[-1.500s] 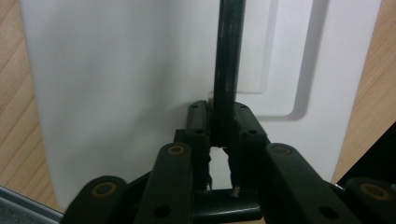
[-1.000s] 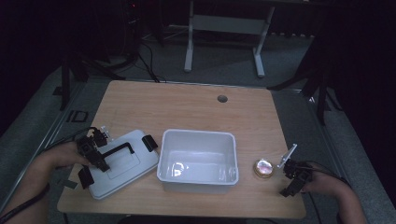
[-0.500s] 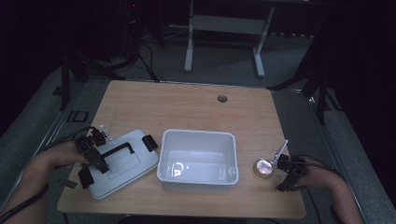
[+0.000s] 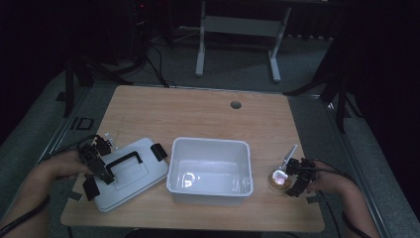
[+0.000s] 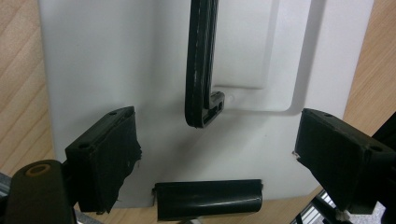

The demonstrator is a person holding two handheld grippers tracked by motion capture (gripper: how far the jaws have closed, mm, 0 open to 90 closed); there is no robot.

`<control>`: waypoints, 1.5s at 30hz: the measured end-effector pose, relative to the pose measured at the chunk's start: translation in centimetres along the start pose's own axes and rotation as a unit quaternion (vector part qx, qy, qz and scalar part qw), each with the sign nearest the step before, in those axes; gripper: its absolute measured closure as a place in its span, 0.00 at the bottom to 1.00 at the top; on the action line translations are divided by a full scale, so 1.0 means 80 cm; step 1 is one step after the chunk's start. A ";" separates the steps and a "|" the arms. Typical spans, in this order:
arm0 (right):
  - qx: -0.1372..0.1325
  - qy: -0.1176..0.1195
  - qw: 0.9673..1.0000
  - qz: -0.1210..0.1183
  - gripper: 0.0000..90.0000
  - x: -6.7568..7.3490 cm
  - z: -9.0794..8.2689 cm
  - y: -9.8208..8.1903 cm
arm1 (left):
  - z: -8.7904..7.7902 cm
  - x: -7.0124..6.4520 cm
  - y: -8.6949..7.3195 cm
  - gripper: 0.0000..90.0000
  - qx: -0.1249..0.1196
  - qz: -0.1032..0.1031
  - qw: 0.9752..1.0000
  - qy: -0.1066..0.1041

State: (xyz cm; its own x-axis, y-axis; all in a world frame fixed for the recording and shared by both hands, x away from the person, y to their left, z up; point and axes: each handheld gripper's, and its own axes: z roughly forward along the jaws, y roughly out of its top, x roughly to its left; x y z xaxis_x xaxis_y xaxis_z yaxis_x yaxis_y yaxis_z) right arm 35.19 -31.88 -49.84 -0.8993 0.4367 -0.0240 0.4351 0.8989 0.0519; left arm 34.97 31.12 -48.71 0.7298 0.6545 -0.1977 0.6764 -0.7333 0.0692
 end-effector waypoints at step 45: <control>0.034 -0.008 0.991 -0.129 0.22 0.009 0.012 0.053 | 0.004 0.001 0.002 0.15 0.011 0.003 1.000 -0.003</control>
State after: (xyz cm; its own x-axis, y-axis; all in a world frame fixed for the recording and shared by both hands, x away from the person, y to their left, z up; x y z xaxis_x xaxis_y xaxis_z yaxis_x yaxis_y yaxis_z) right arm 36.46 -27.74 -50.62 -0.9803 0.1925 -0.0441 0.1937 0.9808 -0.0245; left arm 35.09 30.97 -48.99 0.7327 0.6494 -0.2036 0.6701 -0.7406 0.0494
